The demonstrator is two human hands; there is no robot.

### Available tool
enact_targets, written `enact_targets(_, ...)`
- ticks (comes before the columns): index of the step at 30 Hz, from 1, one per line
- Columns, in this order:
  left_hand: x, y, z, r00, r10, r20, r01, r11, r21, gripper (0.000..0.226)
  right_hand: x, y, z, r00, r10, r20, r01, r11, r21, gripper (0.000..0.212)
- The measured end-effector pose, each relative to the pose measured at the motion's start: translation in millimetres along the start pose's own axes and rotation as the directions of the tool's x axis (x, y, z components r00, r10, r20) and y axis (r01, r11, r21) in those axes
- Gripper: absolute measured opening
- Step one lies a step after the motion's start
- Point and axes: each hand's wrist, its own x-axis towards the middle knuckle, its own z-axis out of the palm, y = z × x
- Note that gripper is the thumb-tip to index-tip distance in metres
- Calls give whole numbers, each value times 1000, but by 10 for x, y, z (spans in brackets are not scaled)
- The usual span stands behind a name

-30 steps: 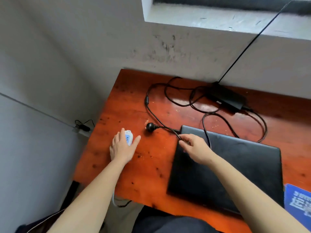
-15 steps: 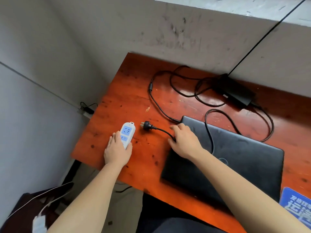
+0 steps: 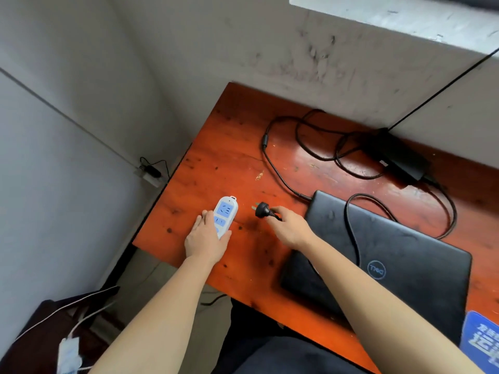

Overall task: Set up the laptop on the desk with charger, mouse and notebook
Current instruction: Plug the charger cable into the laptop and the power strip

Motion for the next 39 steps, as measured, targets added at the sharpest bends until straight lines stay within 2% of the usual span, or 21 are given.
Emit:
enact_targets(3, -22, -6, -68, 1000, -2, -24, 2, 1000, -19, 76, -228, 4, -58, 999, -10, -46, 13, 998, 55, 48)
enact_targets(8, -98, -1, -248, 991, 14, -132, -39, 980, -193, 62, -581, -85, -138, 958, -177, -225, 184, 983, 15, 42)
enact_targets(14, -274, 310, -421, 949, 130, -287, -236, 897, -374, 84, -699, -191, -184, 920, -320, -228, 331, 944, 11, 34)
enact_targets(17, -322, 446, -546, 934, 144, -327, -281, 860, -425, 80, -750, -226, -247, 916, -302, -265, 340, 934, 110, 30)
enact_targets(21, -389, 529, -671, 913, 221, -343, -345, 868, -359, 69, -785, -254, -405, 948, -216, -233, 273, 929, 248, 33)
enact_targets(32, -506, 655, -884, 867, 311, -390, -424, 871, -248, 75, -885, -237, -616, 955, -242, -171, 286, 905, 314, 41)
enact_targets(39, -549, 647, -930, 875, 309, -373, -411, 881, -233, 76, -938, -257, -623, 951, -256, -173, 300, 901, 313, 42)
